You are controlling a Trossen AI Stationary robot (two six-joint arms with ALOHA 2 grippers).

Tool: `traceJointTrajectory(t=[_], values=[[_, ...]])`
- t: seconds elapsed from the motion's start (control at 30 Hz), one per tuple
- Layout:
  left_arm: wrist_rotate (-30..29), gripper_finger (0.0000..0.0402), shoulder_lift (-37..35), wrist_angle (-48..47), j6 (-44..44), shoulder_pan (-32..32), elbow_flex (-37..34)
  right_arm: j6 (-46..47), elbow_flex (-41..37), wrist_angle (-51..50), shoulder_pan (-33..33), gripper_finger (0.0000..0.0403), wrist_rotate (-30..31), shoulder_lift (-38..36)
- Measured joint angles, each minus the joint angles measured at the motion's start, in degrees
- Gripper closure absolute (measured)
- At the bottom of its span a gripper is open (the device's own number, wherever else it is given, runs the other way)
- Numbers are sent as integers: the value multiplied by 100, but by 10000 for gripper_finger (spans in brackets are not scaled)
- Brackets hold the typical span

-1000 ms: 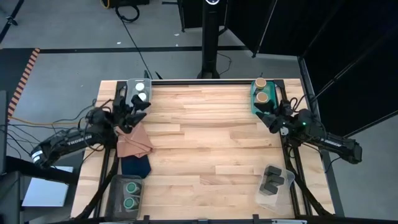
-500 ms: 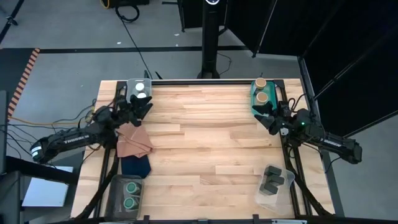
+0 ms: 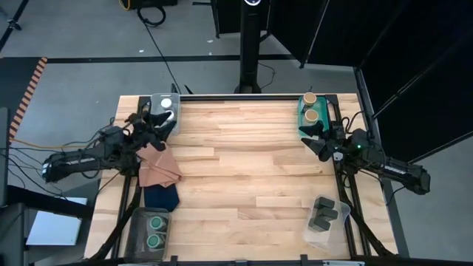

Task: Sort spices by type
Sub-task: Return to Home Position

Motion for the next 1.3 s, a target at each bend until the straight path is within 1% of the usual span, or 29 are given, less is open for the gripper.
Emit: traceJointTrajectory(t=[0.07,0.1,0.2,0.3,0.37,0.43,0.57,0.67,0.8,0.9,1.0,1.03,1.1,1.17,1.23,1.3], values=[[-357,108,0,-44,19,-264,-124,-123,1,-25,0,64,85,0],[-393,108,8,38,99,-399,-209,-178,1,-23,-1,65,112,0],[-251,108,4,525,342,-788,-477,-286,1,-29,-37,66,112,0],[-125,108,-11,1164,275,-1139,-872,-296,1,-47,-99,65,110,0],[-129,108,-41,1729,302,-1349,-1225,-262,1,-129,-152,64,107,0],[-302,108,-145,1874,335,-1524,-1319,-71,1,-172,-246,64,109,2],[-843,108,-655,905,454,-1824,-1085,173,1,-144,-466,66,64,0],[-1034,108,-1233,171,478,-2015,-1029,-36,1,-275,-617,65,-155,-2],[-1054,108,-1231,42,454,-2242,-1005,-231,3,-679,-808,65,-564,-3],[-1092,108,-1231,-8,431,-2388,-1003,-297,3,-1057,-952,66,-677,-31],[-1153,108,-1231,-182,375,-2495,-1001,-499,5,-1227,-1069,64,-713,-97],[-1172,108,-1233,-294,315,-2521,-1001,-646,5,-1196,-1093,63,-810,-100],[-1141,108,-1227,-411,317,-2546,-1001,-974,5,-1175,-1119,62,-1148,-106],[-880,108,-1232,-416,481,-2546,-1001,-1226,4,-1154,-1119,62,-1502,-109],[-655,108,-1232,-433,598,-2545,-1001,-1378,5,-1151,-1117,62,-1626,-109],[-481,108,-1231,-495,533,-2545,-1001,-1529,3,-1151,-1117,64,-1623,-109]])
